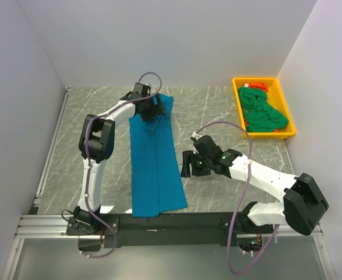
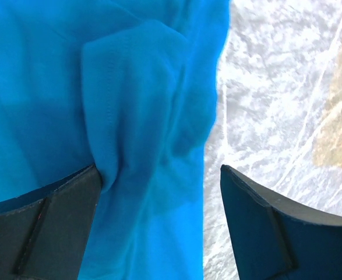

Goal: Fold and stack the t-shirts
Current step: Fold the tshirt

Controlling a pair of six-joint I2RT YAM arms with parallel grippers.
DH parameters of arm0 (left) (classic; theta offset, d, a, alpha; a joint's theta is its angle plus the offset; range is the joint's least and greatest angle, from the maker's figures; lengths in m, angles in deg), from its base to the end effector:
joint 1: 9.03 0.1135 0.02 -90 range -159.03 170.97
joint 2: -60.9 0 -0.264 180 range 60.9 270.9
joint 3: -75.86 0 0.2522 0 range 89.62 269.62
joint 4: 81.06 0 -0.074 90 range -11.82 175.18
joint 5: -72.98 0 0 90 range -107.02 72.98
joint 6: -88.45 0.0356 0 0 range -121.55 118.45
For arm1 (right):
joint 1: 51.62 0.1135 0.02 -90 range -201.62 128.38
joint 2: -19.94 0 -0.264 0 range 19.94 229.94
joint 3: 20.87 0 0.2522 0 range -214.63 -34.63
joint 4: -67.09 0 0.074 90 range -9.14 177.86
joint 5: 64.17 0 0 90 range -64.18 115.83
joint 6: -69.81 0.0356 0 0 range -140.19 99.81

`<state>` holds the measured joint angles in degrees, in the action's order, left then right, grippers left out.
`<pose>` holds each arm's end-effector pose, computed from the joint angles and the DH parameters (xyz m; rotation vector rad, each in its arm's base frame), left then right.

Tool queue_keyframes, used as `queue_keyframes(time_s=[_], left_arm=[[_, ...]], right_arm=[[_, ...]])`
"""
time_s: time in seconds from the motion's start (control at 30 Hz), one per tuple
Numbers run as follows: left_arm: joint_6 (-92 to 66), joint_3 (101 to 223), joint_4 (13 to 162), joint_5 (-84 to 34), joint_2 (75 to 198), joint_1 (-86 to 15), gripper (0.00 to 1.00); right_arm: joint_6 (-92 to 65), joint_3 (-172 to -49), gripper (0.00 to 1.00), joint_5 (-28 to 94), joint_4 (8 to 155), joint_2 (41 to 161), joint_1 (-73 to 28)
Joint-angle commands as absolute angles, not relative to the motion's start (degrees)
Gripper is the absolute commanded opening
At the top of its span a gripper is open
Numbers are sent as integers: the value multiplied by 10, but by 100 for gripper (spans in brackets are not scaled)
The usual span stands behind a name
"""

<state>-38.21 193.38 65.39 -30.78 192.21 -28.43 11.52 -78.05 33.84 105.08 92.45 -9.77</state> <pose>0.4809 -0.1783 0.1718 -0.2584 2.4863 -0.7241 0.1823 0.1699 0.2110 -0.2933 2.6147 0.6696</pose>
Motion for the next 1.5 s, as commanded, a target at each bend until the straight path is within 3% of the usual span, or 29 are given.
queue_keyframes(time_s=[0.0,0.53,0.73,0.93,1.03,1.47], left_arm=[[-387,1930,677,-325,1875,-300,86],[-415,1939,706,-397,1857,-374,91],[-429,1915,709,-368,1797,-373,91],[-420,1867,697,-270,1747,-367,85],[-416,1856,681,-273,1763,-366,80],[-419,1790,730,-308,1826,-377,79]], right_arm=[[115,-774,71,325,1041,907,-102],[113,-759,70,302,1041,881,-105],[116,-750,70,290,1041,862,-107],[120,-742,68,292,1035,856,-110],[121,-741,68,292,1033,858,-111],[125,-721,67,300,1016,867,-113]])
